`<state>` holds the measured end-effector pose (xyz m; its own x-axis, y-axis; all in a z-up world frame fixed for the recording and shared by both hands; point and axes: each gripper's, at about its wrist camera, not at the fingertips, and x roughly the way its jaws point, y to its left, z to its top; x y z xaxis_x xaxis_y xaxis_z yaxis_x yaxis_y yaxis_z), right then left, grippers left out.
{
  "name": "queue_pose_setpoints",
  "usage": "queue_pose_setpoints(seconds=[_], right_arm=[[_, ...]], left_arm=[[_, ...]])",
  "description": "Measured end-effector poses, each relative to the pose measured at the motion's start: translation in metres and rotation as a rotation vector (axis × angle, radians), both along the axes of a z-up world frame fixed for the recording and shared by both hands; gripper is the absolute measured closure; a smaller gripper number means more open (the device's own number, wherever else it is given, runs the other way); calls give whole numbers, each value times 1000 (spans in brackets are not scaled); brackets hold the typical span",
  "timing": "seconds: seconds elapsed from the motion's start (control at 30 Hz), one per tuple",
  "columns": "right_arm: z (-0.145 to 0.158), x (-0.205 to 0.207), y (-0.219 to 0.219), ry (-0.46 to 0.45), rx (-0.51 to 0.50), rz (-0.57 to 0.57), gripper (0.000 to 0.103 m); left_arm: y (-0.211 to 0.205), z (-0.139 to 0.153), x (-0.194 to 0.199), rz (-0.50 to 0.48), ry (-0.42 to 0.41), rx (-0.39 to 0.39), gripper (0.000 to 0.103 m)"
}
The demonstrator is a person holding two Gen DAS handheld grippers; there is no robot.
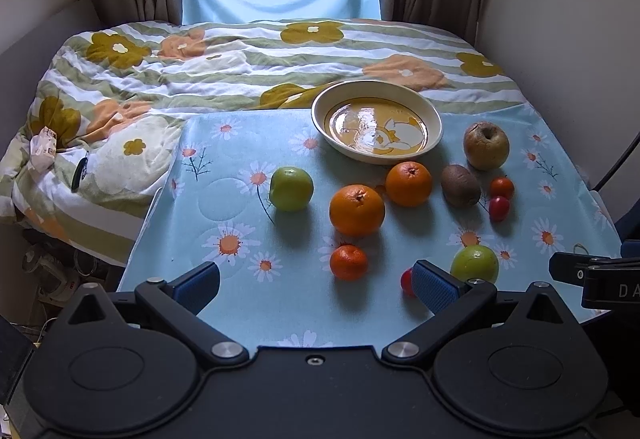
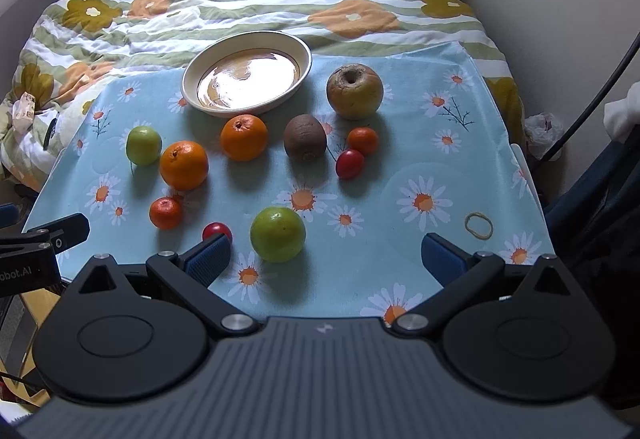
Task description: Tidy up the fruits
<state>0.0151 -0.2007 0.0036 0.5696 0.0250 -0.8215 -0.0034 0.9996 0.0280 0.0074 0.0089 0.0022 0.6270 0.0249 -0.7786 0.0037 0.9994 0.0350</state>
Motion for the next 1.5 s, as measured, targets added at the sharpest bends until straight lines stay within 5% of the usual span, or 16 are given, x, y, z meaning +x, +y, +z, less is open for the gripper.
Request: queue_pose_setpoints(seconds=[1.5], right_arm=[[-1, 10, -5, 2, 5, 36, 0]], left_arm=[[-9, 3, 3, -15, -25, 38, 0]])
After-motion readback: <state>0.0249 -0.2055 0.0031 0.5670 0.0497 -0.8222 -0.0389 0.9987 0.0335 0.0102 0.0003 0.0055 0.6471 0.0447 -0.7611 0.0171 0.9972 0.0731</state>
